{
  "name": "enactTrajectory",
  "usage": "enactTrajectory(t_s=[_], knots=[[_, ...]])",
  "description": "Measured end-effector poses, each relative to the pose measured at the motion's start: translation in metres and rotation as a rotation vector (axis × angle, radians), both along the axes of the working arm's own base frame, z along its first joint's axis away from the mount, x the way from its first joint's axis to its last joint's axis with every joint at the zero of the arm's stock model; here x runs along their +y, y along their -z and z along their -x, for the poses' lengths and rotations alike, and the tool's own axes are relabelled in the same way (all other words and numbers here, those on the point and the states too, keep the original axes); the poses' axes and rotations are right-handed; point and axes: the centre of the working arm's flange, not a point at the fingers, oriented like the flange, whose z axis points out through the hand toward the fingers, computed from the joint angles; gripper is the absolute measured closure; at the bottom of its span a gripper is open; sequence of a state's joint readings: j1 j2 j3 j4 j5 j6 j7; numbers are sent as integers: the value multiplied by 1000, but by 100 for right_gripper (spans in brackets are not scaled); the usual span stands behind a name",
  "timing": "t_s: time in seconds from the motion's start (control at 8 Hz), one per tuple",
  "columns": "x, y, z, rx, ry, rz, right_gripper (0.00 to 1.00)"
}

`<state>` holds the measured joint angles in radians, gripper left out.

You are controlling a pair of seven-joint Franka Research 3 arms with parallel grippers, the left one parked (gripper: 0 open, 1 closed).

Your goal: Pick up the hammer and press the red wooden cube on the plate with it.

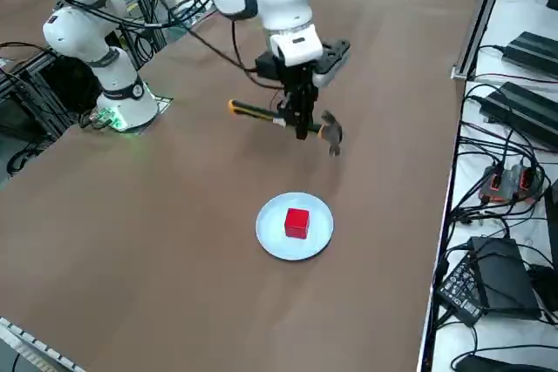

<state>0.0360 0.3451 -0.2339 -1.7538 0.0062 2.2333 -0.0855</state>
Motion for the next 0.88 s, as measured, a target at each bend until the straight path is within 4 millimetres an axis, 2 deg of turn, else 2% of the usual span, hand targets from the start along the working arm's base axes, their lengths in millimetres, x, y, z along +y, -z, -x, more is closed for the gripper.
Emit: enactTrajectory(t_s=[0.12, 0.38, 0.88], knots=[[-22, 11, -4, 12, -7, -1, 80], [-48, 45, -11, 43, -21, -32, 80], [-68, 111, -15, 61, 11, -57, 80]])
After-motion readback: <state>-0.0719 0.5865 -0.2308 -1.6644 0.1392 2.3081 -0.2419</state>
